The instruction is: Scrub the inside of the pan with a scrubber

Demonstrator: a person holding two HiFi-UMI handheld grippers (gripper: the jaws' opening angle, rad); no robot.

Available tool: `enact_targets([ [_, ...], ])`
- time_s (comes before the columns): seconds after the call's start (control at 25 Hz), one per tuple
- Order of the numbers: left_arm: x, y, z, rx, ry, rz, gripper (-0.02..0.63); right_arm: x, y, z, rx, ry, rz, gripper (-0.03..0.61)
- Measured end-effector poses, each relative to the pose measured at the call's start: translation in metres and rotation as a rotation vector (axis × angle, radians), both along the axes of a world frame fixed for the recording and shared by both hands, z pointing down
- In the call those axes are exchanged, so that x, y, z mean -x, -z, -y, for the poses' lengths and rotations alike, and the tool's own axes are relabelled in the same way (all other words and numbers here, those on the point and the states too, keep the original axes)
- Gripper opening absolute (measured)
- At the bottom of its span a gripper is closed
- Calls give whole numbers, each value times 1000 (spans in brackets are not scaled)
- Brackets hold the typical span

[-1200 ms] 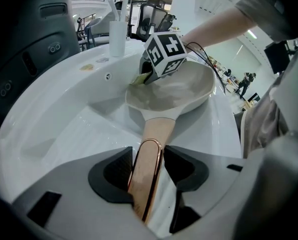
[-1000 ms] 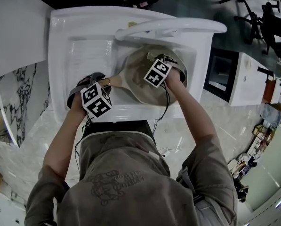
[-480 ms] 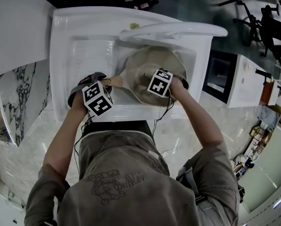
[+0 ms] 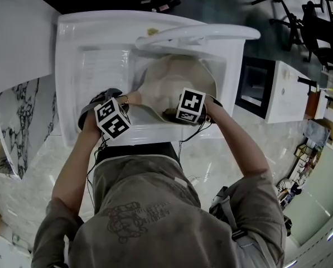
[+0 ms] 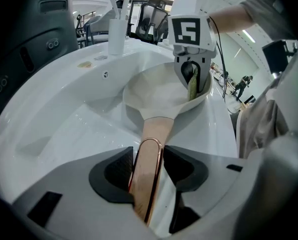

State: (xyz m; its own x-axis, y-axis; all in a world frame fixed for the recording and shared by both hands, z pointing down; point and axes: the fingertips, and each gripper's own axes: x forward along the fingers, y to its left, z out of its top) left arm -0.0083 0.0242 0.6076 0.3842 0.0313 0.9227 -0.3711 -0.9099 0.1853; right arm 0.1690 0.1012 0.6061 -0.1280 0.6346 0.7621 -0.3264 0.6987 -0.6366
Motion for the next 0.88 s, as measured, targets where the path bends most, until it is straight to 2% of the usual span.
enact_targets([
  [0.28,1,0,-1,-12,4,-3,199,5,52,2,176,-73,101,71],
  [0.36,1,0,-1,-16,5,-6,199,7,62,16,149,-80,153,71],
  [0.44,0,0,-1,-18,7,-8,199,13,67,44,12,-63,226,71],
  [0.56,0,0,-1,-22,12,-3,199,32,70,89,-278,50,348,69],
  [0.64,0,-1,-1,-20,14,-4,199,38,60,114,-495,193,366,69],
  [0.76,0,-1,-2,-7,12,-13,199,33,31,148,-810,479,316,69],
  [0.88,1,0,-1,-10,14,-9,199,24,-4,167,-975,739,285,71],
])
